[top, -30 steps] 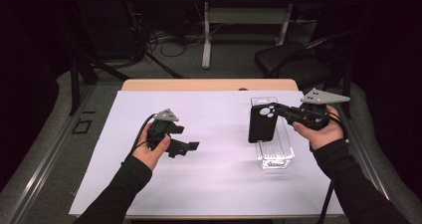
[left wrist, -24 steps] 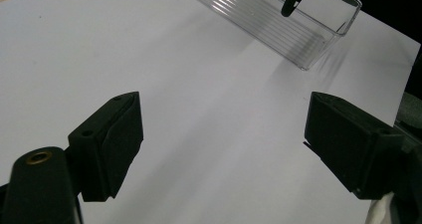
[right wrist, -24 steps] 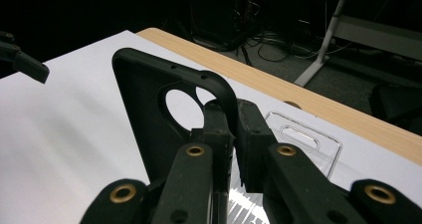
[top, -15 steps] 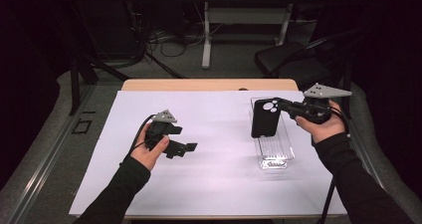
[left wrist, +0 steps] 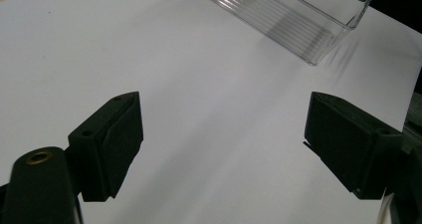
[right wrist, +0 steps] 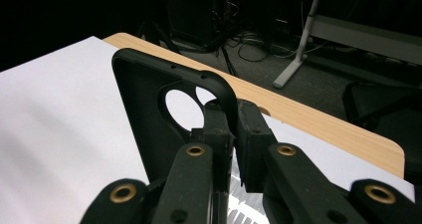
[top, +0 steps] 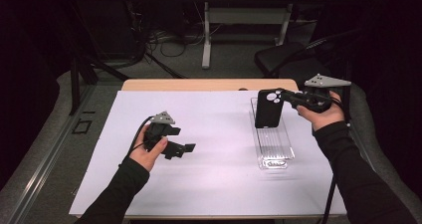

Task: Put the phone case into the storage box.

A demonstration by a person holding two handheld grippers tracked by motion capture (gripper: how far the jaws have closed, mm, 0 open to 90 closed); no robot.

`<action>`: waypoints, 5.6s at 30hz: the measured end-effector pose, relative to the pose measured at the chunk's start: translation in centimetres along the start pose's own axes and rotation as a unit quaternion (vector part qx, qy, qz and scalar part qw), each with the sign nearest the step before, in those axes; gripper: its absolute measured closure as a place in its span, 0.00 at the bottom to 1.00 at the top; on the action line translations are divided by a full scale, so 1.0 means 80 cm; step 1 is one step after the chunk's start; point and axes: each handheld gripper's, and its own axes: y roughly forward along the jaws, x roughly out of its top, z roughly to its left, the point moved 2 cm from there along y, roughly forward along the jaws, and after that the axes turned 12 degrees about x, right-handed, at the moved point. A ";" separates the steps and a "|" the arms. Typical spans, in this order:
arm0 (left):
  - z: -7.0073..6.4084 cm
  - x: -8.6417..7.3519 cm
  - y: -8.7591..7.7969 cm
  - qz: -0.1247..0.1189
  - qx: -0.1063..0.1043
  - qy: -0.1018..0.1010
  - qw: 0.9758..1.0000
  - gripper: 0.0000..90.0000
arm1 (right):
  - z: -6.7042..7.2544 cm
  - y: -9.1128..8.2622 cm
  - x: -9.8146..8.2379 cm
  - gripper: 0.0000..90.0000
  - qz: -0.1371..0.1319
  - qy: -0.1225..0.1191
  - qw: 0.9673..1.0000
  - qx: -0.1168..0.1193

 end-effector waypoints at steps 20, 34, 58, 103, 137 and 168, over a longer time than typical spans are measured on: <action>0.006 -0.008 0.003 0.001 0.006 -0.004 1.000 0.18 | -0.048 0.035 -0.007 0.95 0.000 0.008 1.000 -0.023; 0.011 -0.016 0.002 0.004 0.010 -0.009 1.000 0.18 | -0.066 0.059 -0.018 0.95 -0.008 -0.003 0.999 -0.032; 0.010 -0.022 0.010 0.013 0.007 -0.012 1.000 0.18 | -0.087 0.082 -0.032 0.95 -0.039 -0.021 0.998 -0.048; 0.012 -0.028 0.016 0.024 0.008 -0.013 1.000 0.18 | -0.110 0.108 -0.055 0.92 -0.048 -0.041 0.996 -0.062; 0.014 -0.028 0.014 0.014 0.010 -0.015 1.000 0.18 | -0.100 0.086 -0.056 0.57 0.006 -0.029 0.997 -0.072; 0.025 -0.021 0.004 -0.017 0.008 -0.051 0.998 0.17 | -0.039 0.046 -0.038 0.06 0.035 0.023 0.997 -0.062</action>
